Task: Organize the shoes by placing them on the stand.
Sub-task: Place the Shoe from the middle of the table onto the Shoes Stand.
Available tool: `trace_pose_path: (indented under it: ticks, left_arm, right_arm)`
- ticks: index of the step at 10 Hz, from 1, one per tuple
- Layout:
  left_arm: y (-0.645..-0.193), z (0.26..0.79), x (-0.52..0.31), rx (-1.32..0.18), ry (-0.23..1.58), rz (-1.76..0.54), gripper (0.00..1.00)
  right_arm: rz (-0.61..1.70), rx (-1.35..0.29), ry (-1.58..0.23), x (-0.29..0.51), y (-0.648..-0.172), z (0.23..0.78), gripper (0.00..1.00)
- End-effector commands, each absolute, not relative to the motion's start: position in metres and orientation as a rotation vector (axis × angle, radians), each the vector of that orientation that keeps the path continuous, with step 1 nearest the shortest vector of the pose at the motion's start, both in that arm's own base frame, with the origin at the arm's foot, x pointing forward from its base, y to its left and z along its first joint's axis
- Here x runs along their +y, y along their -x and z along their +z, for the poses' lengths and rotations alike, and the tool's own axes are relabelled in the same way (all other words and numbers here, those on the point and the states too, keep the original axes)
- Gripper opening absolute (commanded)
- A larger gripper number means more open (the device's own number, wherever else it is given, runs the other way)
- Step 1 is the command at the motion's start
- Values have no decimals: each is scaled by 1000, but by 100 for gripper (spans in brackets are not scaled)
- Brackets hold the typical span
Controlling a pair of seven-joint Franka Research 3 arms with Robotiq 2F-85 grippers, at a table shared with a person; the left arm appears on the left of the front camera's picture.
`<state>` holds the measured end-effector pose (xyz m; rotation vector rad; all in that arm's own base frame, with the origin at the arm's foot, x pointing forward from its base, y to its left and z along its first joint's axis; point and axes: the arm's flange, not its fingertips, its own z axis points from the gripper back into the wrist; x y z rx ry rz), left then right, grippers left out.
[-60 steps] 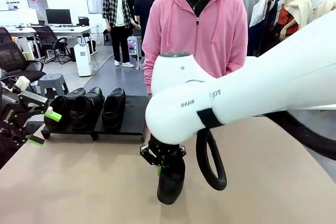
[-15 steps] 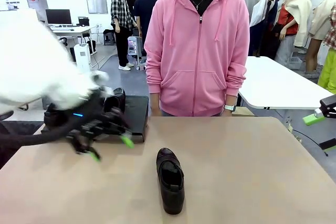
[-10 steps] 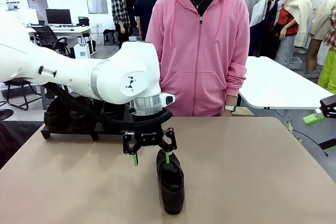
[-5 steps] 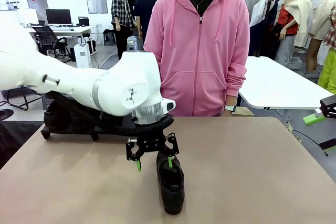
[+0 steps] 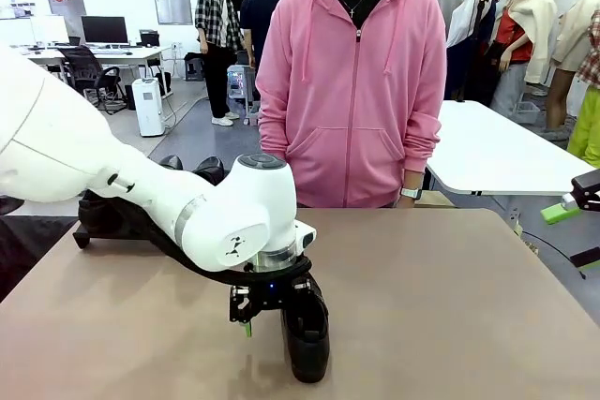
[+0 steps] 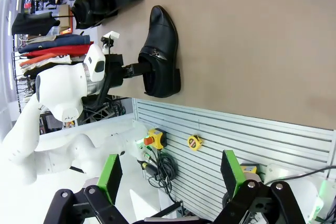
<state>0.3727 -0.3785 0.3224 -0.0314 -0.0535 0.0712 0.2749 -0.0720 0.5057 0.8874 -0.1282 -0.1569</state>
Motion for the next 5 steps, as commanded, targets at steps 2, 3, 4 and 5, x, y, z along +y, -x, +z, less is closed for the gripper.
trace_pose_path:
  ticks: [2, 3, 4, 5]
  left_arm:
    - [-374, 325, -387, -115, 45, 75, 40]
    - [-374, 326, -386, -125, 48, 82, 0]
    - [-375, 329, -382, -121, 64, 88, 0]
    - [-375, 330, -380, -122, 73, 90, 0]
  right_arm:
    - [-142, -137, -911, -73, -276, 509, 100]
    - [-142, -137, -911, -73, -276, 509, 100]
    - [-142, -137, -911, -73, -276, 509, 100]
    - [-142, -137, -911, -73, -276, 509, 100]
